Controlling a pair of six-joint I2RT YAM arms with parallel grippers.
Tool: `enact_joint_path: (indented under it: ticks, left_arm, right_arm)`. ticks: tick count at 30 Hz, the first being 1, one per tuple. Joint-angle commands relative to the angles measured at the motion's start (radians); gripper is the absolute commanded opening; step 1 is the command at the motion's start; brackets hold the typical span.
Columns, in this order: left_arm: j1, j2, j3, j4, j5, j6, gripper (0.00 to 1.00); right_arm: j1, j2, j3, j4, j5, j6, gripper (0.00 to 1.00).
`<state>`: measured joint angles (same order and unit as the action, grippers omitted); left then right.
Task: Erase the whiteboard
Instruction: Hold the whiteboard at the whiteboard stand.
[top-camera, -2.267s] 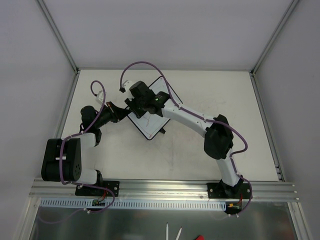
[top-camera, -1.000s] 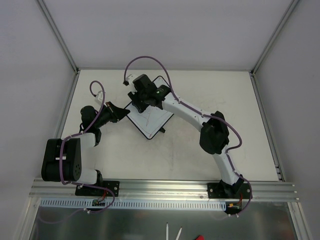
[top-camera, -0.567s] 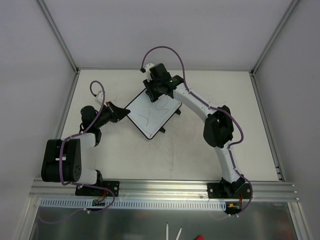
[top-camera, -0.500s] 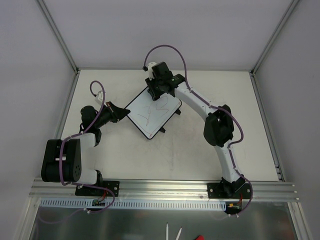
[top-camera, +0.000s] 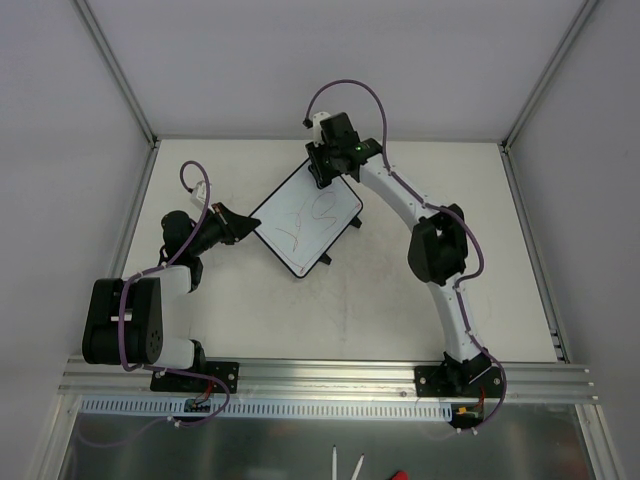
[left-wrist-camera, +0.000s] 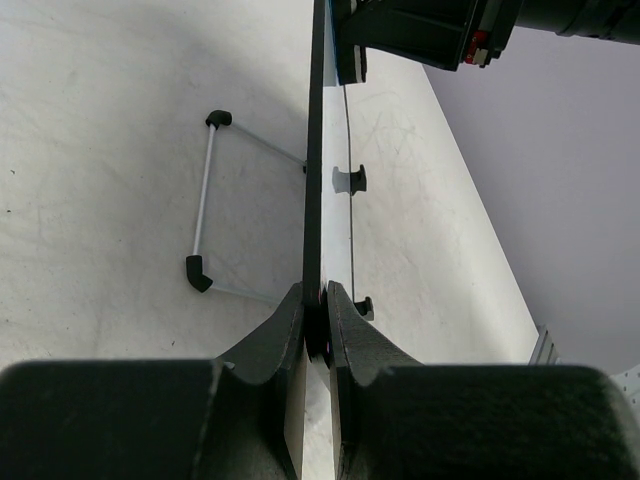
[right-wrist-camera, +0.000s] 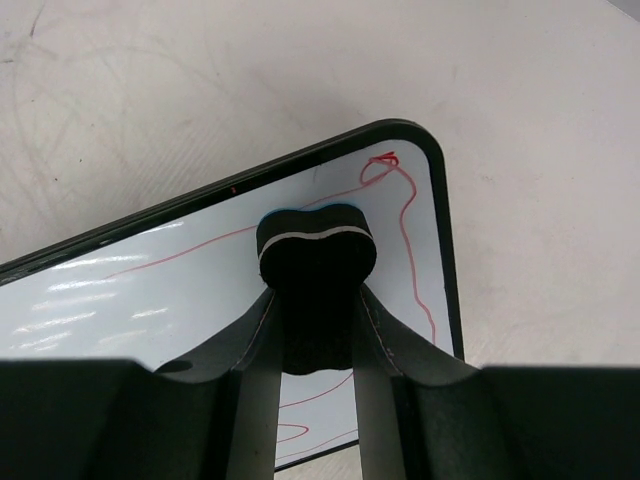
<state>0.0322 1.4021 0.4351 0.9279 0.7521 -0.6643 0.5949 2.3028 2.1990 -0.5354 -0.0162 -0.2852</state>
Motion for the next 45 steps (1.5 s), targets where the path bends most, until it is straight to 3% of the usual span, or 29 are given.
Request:
enact_joint_path:
  ticks: [1,21,24,27,45]
  left_arm:
    - [-0.005,-0.041,0.027,0.038,0.069,0.075,0.00]
    - [-0.005,-0.043,0.025,0.037,0.069,0.077,0.00]
    - [-0.003,-0.043,0.025,0.037,0.069,0.077,0.00]
    - [-0.005,-0.040,0.025,0.037,0.069,0.077,0.00]
    - [-0.003,-0.045,0.033,0.037,0.081,0.069,0.00]
  right_arm:
    - [-0.040,0.078,0.004,0.026,0.084,0.006,0.00]
    - [-0.081,0.096,-0.018,0.023,0.061,0.031,0.00]
    - [-0.081,0.090,-0.024,0.025,0.023,0.031,0.00]
    - [-0.080,0.073,-0.031,0.035,-0.111,0.035,0.00]
    - [0.062,-0.083,-0.108,0.029,-0.099,-0.052,0.00]
